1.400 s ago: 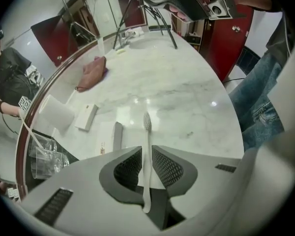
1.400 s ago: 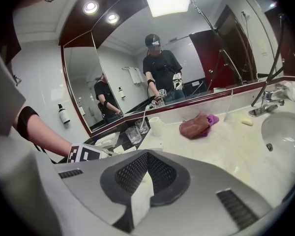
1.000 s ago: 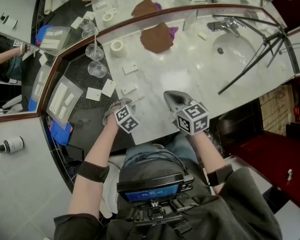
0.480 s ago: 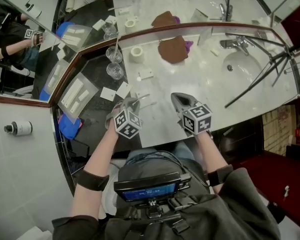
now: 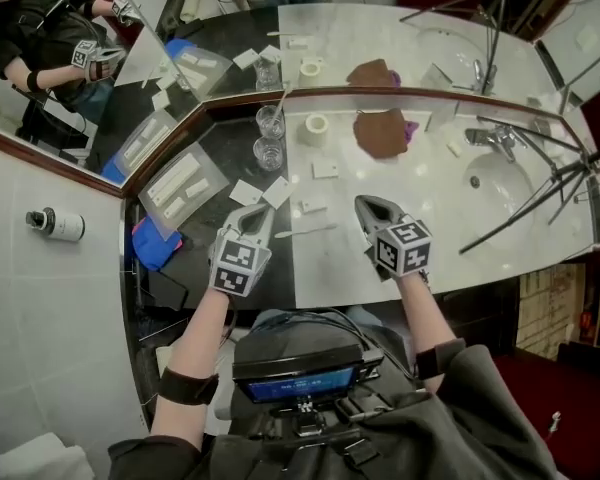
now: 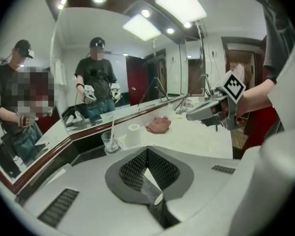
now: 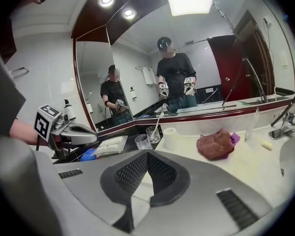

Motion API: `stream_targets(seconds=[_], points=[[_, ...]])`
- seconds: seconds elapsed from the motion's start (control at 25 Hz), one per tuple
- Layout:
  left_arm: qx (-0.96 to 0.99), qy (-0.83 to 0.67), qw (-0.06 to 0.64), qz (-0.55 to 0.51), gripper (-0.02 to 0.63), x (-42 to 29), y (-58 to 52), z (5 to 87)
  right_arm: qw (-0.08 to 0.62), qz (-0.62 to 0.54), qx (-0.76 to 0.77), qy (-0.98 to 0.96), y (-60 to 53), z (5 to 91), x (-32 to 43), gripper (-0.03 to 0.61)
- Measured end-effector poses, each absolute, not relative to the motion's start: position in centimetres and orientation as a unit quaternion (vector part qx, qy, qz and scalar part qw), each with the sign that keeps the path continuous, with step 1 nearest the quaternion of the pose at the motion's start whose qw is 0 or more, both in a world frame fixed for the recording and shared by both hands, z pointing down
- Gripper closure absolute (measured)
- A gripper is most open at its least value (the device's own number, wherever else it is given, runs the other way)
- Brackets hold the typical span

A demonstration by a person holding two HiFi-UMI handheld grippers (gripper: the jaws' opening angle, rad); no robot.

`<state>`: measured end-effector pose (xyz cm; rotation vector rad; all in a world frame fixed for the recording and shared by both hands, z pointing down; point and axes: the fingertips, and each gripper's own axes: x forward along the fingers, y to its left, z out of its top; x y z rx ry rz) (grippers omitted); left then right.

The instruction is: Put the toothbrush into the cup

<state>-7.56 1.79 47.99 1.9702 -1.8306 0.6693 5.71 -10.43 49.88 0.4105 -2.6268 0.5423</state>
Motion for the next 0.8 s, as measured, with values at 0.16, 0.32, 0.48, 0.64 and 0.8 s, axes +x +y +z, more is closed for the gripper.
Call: stream_targets(seconds=[0.16, 0.32, 0.48, 0.64, 0.8], points=[[0.675, -0.690, 0.188, 0.181, 0.611, -10.7, 3.9, 46.7, 0.213, 0.189, 0.142, -0.948, -10.0, 49.5, 3.9, 0.568], [0.651, -0.719, 0.208, 0.124, 0.612, -13.5, 6.5, 46.8, 0.217, 0.190, 0.140, -0.947, -9.3, 49.9, 2.7, 0.568], [0.640, -0.729, 0.217, 0.108, 0.612, -15.5, 8.1, 46.9, 0.215, 0.185, 0.136, -0.949, -8.6, 49.8, 1.1, 0.568], [0.623, -0.745, 0.211, 0.108, 0.612, -17.2, 9.6, 47.5, 0.220, 0.183, 0.131, -0.949, -7.8, 50.1, 0.0, 0.568], [0.628, -0.742, 0.201, 0.122, 0.614, -17.3, 9.8, 47.4, 0.223, 0.179, 0.130, -0.949, -7.8, 50.0, -0.5, 0.568]])
